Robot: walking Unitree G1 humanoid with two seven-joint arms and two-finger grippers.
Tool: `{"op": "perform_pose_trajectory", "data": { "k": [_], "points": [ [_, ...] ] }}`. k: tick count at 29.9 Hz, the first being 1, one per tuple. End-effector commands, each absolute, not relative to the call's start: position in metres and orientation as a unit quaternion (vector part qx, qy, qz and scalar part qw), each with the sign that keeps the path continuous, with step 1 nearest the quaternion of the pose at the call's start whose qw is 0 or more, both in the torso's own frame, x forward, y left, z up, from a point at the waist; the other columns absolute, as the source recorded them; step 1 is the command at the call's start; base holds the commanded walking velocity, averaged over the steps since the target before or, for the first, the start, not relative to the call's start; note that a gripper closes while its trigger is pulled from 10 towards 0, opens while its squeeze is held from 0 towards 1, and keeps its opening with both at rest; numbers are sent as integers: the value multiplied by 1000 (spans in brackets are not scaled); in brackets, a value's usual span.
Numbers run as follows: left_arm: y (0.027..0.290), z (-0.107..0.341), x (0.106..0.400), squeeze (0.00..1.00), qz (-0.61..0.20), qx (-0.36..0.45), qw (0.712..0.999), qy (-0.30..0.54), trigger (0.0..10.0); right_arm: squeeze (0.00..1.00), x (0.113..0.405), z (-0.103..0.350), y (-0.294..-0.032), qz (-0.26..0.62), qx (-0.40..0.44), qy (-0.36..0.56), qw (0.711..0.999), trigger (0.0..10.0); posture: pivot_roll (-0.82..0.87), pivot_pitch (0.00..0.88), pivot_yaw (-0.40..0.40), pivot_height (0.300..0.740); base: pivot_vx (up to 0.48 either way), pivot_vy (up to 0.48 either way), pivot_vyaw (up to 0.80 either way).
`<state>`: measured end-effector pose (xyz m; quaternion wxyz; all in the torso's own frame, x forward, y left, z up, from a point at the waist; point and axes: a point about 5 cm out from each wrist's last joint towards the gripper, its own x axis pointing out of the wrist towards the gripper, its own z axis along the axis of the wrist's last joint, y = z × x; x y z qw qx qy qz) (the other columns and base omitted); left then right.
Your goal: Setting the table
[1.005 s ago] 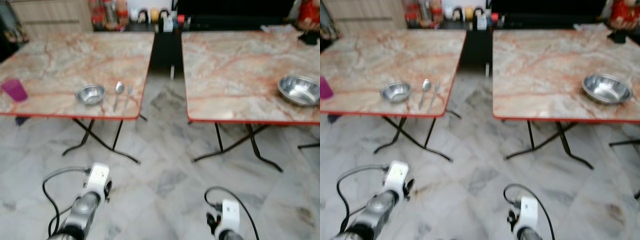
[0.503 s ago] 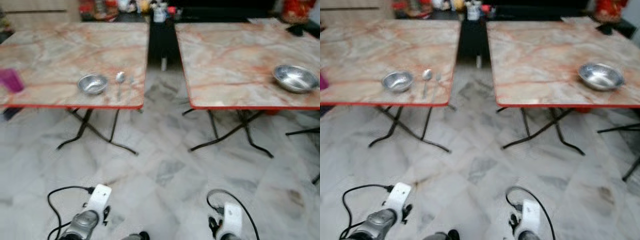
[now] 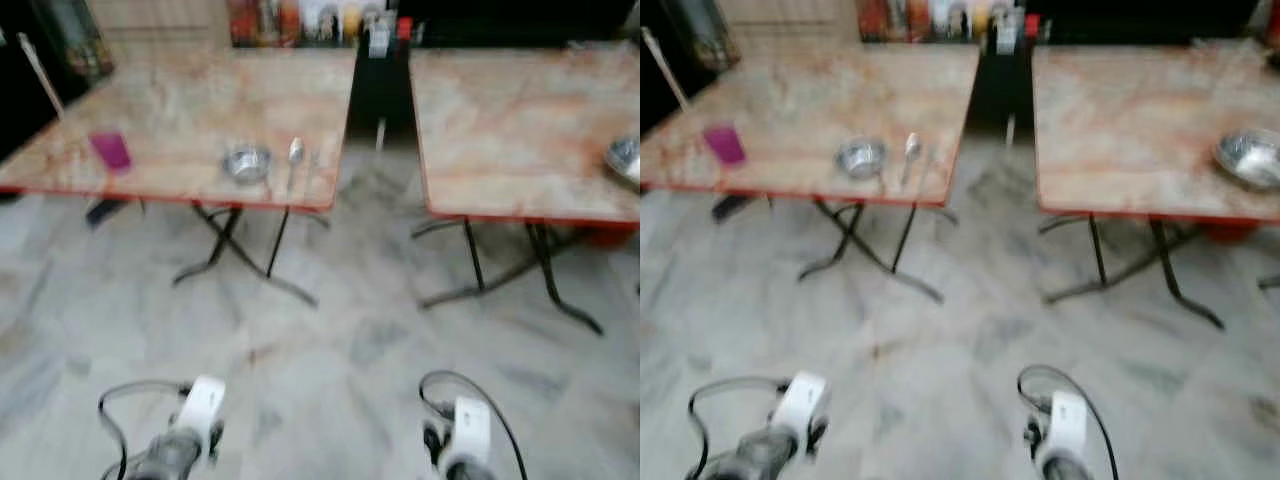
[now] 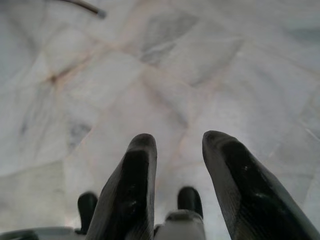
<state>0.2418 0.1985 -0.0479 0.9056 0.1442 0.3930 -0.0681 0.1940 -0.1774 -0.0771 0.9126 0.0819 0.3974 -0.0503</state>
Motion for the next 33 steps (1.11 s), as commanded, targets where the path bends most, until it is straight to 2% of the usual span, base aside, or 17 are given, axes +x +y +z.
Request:
{"op": "perform_pose_trajectory", "data": {
  "k": [1,3,22,33],
  "points": [
    [199,-50,240,0,-66,146,902,402,10000,0,195,-76,-179,-50,76,395,914,10000,-3,94,8,740,311,0,800],
    [199,-50,239,0,-63,142,902,403,10000,0,195,-76,-179,-50,77,395,914,10000,-3,90,6,740,311,0,800],
    [195,-56,231,0,-74,135,899,409,10000,0,177,-84,-186,-70,85,413,904,10000,-9,90,10,740,366,0,0],
    [192,-58,228,0,-74,126,899,412,10000,0,178,-83,-197,-79,80,416,902,10000,-30,53,-11,740,323,0,-105]
  ]
}}
